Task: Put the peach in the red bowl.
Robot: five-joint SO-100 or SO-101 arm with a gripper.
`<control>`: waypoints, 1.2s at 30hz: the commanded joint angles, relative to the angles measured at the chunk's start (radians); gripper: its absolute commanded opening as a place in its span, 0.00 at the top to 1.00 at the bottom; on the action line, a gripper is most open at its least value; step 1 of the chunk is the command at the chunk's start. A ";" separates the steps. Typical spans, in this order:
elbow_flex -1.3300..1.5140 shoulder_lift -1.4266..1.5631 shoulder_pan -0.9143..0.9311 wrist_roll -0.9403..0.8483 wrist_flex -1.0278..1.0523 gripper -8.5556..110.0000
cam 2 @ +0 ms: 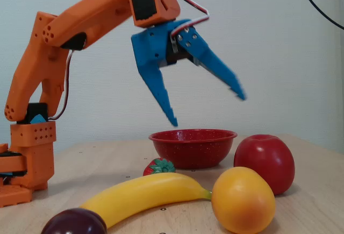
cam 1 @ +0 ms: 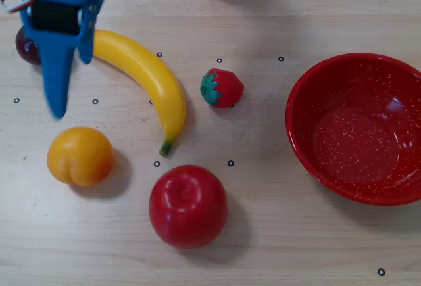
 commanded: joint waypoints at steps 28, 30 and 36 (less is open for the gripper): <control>-0.244 -0.353 -0.044 0.167 -0.058 0.33; -0.250 -0.373 -0.043 0.161 -0.077 0.33; -0.307 -0.437 -0.035 0.140 -0.126 0.33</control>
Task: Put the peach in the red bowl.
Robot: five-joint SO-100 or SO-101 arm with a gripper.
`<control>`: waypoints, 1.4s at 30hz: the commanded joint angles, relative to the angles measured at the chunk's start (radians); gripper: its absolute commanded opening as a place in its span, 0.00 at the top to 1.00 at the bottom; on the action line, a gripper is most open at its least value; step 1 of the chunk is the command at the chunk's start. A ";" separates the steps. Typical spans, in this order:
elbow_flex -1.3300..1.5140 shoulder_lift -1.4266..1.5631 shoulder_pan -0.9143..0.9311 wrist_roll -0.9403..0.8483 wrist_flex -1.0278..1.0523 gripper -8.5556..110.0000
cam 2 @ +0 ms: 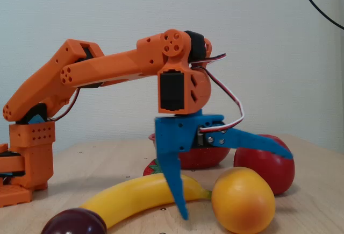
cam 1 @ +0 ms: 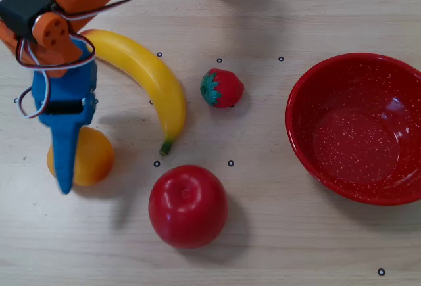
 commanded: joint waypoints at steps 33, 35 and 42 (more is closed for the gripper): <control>-0.092 -0.012 0.075 -0.086 -0.146 0.34; -0.092 -0.012 0.071 -0.087 -0.146 0.36; -0.092 -0.011 0.052 -0.120 -0.123 0.36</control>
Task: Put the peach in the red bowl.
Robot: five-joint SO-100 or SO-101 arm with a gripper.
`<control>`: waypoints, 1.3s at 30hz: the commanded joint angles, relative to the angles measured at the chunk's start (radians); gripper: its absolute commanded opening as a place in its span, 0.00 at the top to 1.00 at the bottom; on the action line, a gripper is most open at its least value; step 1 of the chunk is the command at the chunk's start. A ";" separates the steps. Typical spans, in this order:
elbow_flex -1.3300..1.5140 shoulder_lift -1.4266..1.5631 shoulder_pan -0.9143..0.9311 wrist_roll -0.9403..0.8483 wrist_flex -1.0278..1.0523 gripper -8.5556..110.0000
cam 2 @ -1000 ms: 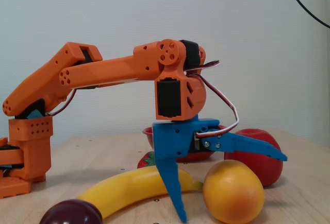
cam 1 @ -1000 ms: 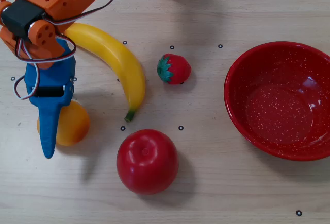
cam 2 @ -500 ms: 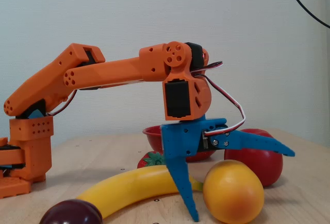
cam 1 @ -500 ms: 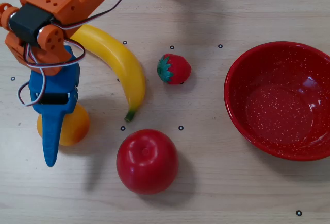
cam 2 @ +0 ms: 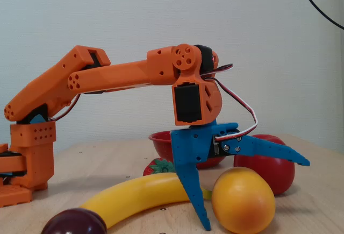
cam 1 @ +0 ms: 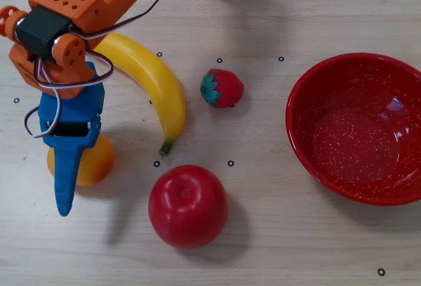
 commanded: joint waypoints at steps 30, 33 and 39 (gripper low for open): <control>-0.025 0.057 -0.020 -0.054 -0.049 0.46; -0.021 0.058 -0.021 -0.048 -0.057 0.49; -0.021 0.057 -0.023 -0.037 -0.057 0.51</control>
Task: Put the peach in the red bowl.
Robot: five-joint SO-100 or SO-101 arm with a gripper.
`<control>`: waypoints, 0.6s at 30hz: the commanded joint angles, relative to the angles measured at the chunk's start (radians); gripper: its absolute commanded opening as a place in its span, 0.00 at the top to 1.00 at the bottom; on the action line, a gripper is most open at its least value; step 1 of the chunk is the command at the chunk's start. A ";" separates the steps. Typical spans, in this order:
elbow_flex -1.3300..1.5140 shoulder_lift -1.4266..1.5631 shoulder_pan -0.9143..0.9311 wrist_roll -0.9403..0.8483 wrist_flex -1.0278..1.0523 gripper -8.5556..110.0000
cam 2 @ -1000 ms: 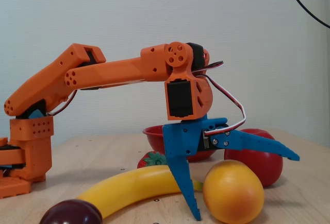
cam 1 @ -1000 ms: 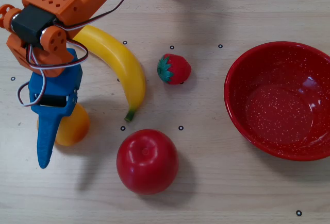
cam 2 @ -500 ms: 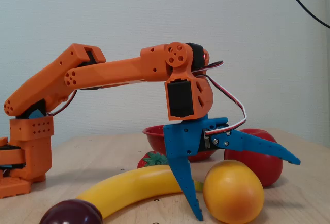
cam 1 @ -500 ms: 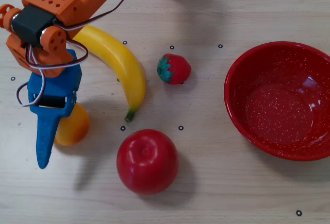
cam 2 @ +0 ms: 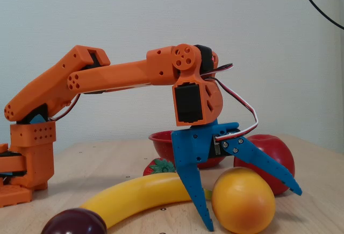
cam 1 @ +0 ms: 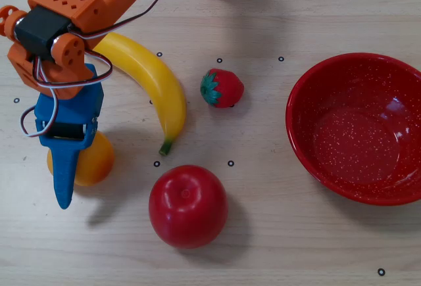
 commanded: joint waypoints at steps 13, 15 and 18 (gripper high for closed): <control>-0.020 0.055 -0.021 0.035 -0.044 0.59; -0.020 0.054 -0.023 0.040 -0.044 0.60; -0.020 0.054 -0.023 0.043 -0.044 0.62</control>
